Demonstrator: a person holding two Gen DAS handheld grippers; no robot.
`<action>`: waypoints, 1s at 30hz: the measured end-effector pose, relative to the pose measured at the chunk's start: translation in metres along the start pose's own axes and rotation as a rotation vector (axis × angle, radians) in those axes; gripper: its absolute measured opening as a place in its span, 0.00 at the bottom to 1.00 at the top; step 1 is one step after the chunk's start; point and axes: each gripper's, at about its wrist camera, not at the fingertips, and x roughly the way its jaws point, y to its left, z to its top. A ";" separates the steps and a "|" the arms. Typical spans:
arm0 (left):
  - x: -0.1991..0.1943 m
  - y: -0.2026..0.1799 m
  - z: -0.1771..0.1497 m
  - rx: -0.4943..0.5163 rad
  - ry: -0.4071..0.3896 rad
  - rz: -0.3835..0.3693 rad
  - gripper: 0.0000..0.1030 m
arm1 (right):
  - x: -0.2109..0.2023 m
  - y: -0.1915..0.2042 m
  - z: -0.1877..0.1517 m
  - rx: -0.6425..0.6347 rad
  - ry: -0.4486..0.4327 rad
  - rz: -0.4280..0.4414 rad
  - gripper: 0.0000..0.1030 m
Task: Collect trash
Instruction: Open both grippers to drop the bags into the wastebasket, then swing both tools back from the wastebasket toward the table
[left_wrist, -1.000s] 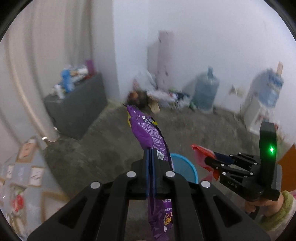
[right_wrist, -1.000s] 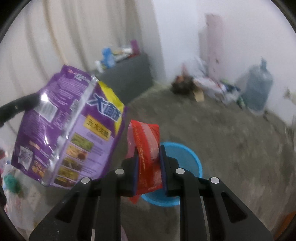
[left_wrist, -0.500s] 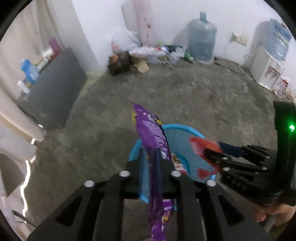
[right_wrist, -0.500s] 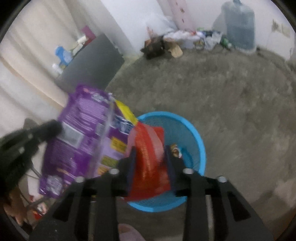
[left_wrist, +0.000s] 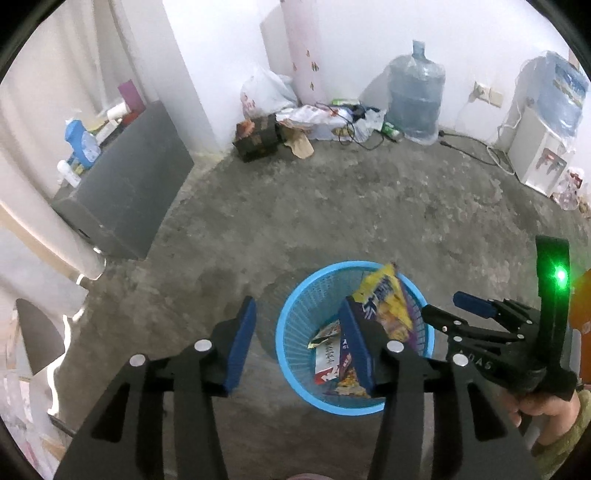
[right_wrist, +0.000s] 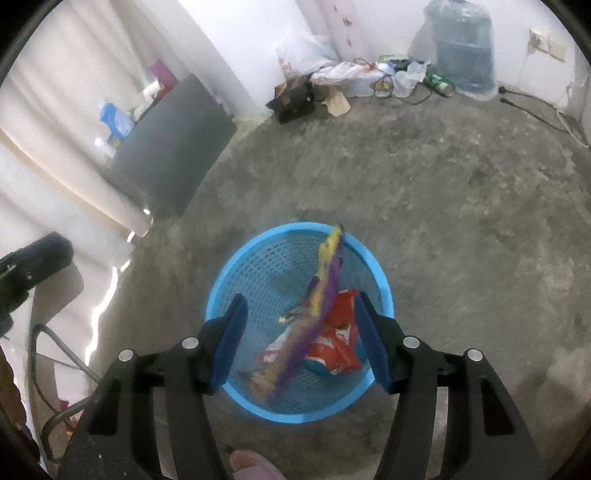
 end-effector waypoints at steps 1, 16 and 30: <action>-0.005 0.003 0.000 -0.002 -0.004 0.000 0.46 | -0.005 0.002 -0.001 -0.006 -0.003 0.001 0.56; -0.175 0.063 -0.076 -0.161 -0.198 0.007 0.52 | -0.094 0.056 -0.026 -0.207 -0.123 0.060 0.62; -0.330 0.169 -0.274 -0.439 -0.322 0.246 0.52 | -0.156 0.216 -0.084 -0.679 -0.161 0.284 0.63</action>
